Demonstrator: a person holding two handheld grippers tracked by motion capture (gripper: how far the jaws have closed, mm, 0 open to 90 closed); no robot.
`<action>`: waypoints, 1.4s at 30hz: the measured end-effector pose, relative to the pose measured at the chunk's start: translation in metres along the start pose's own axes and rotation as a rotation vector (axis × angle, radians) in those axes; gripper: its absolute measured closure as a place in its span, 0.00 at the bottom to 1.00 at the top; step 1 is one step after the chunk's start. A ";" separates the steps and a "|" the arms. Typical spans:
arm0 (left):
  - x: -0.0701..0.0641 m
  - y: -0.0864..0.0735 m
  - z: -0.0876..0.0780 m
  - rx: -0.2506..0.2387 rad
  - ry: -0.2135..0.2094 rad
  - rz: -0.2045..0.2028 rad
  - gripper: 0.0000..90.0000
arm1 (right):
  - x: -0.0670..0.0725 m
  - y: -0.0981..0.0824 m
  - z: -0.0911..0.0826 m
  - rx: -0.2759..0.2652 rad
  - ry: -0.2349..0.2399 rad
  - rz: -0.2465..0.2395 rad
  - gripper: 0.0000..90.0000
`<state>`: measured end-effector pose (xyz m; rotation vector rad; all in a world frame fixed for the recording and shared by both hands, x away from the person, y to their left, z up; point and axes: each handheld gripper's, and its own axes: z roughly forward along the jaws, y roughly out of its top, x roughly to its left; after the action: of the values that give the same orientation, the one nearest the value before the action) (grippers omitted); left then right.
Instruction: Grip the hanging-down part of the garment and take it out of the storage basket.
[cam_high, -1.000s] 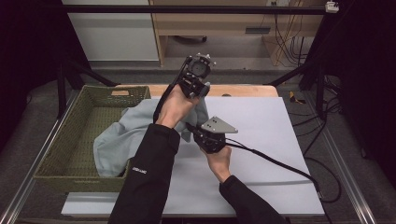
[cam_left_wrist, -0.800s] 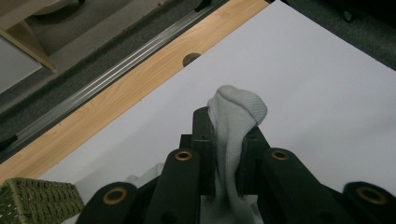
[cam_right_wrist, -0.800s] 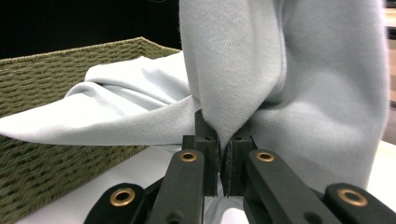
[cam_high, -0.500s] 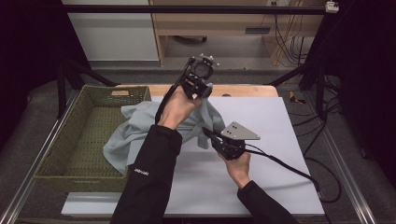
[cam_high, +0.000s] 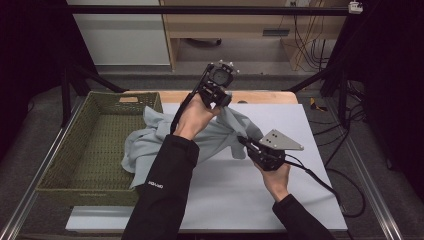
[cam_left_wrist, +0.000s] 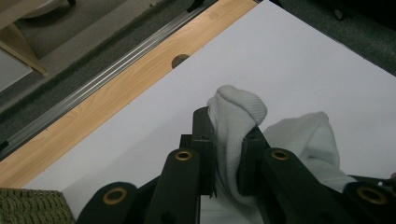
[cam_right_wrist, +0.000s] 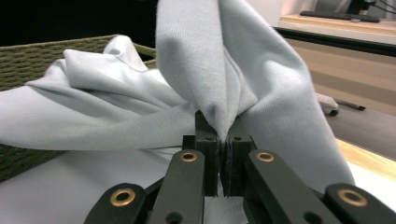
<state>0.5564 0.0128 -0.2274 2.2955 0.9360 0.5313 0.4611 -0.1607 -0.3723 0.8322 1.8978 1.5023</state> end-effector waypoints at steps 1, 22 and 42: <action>0.000 0.000 0.000 0.000 0.000 0.000 0.89 | -0.002 0.000 -0.002 -0.001 -0.007 -0.004 0.97; -0.013 0.004 0.004 0.012 -0.015 0.032 0.89 | -0.020 -0.007 -0.016 -0.015 -0.024 0.010 0.91; -0.017 -0.013 0.017 -0.002 -0.052 0.053 0.89 | -0.029 -0.035 -0.052 -0.099 -0.076 0.085 0.01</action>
<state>0.5477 0.0013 -0.2513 2.3261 0.8512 0.4917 0.4358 -0.2213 -0.3939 0.9219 1.7378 1.5790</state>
